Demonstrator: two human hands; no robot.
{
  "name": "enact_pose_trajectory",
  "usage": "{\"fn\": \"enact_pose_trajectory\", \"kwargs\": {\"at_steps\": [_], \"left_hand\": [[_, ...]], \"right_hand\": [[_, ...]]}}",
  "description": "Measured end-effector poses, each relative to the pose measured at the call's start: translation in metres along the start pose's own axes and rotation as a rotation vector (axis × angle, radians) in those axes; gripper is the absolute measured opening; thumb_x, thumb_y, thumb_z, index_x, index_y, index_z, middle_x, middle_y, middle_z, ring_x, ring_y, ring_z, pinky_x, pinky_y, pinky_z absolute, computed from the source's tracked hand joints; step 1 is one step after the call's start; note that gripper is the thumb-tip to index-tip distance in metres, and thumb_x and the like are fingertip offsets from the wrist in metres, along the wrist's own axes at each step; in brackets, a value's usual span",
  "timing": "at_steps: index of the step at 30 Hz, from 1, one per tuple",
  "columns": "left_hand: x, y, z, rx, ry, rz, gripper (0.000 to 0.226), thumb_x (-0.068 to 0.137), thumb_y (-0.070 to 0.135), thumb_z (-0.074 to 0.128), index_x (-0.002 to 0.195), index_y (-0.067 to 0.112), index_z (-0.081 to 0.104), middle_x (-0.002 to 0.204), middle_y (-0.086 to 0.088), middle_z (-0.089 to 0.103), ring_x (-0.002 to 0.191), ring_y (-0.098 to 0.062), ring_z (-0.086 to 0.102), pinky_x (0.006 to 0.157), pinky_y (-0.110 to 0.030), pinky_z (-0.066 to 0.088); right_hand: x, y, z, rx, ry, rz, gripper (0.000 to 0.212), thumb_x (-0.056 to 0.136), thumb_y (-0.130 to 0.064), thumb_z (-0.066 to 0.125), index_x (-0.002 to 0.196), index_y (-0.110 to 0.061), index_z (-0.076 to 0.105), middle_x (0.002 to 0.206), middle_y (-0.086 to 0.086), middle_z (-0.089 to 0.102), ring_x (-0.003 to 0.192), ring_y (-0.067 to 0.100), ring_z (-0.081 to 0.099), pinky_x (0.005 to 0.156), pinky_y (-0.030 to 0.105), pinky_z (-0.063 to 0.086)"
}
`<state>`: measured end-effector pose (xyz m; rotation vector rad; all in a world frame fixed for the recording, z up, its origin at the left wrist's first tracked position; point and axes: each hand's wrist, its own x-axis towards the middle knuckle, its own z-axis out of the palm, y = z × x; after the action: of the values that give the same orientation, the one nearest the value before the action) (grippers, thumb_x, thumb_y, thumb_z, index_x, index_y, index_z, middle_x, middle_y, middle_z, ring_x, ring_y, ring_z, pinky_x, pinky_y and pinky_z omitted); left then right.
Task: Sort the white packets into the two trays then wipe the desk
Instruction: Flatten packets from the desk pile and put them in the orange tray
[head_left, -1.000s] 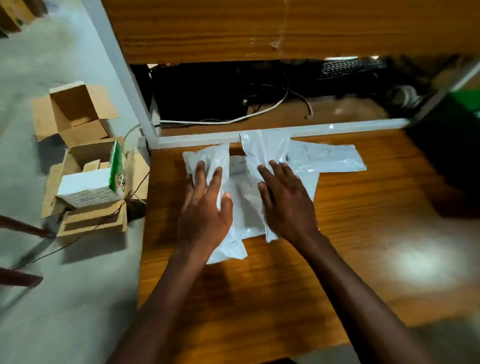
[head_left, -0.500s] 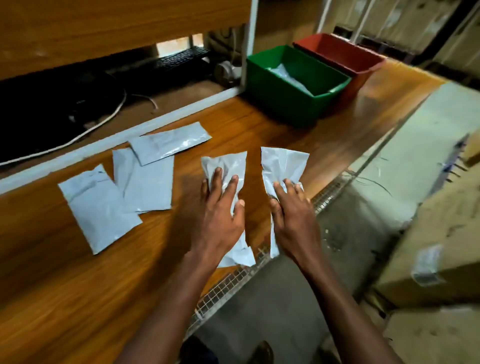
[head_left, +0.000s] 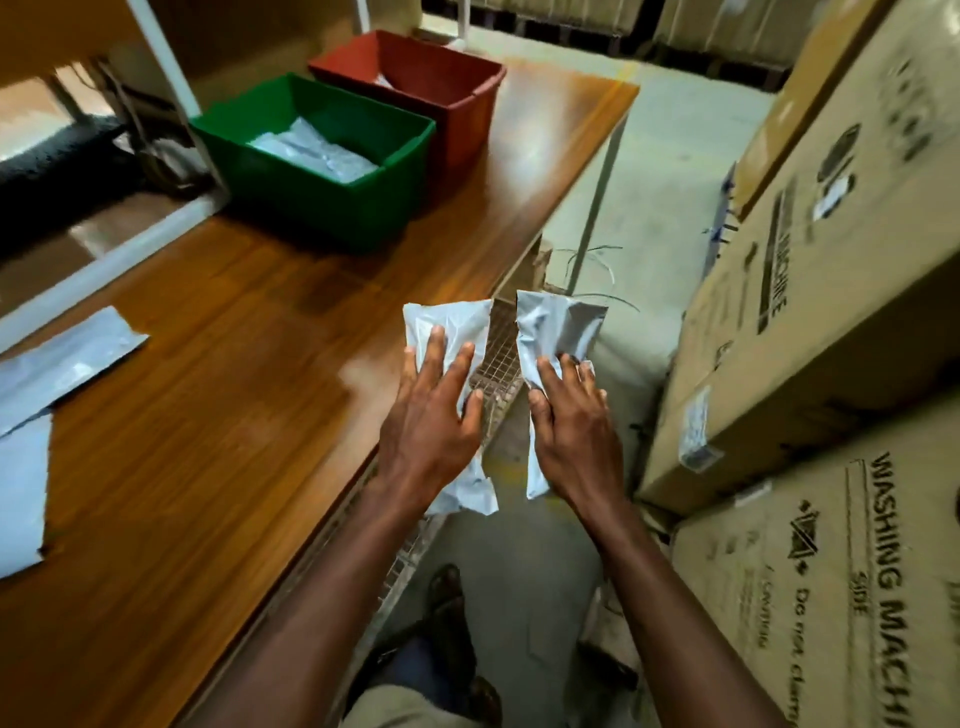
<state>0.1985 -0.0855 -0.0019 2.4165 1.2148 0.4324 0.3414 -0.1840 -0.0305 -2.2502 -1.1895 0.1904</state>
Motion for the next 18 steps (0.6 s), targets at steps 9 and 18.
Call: {"fn": "enact_pose_trajectory", "kwargs": {"at_steps": [9, 18], "left_hand": [[0.185, 0.049, 0.060, -0.040, -0.060, 0.068, 0.063, 0.099, 0.046, 0.044, 0.156, 0.038, 0.018, 0.166, 0.010, -0.003, 0.153, -0.023, -0.006, 0.117, -0.046, 0.028], [0.385, 0.099, 0.086, -0.007, -0.005, 0.108, 0.060, 0.094, 0.044, 0.038, 0.153, 0.031, 0.030, 0.166, 0.000, 0.009, 0.153, -0.031, 0.005, 0.117, -0.051, 0.027]], "right_hand": [[0.170, 0.077, -0.005, 0.009, 0.058, 0.064, 0.053, 0.103, -0.043, 0.029, 0.152, -0.026, 0.043, 0.162, 0.005, 0.035, 0.153, 0.030, 0.023, 0.121, 0.052, 0.025], [0.376, 0.126, -0.029, -0.013, 0.089, 0.059, 0.050, 0.106, -0.043, 0.027, 0.152, -0.029, 0.041, 0.163, 0.006, 0.032, 0.153, 0.030, 0.021, 0.121, 0.054, 0.025]]}}
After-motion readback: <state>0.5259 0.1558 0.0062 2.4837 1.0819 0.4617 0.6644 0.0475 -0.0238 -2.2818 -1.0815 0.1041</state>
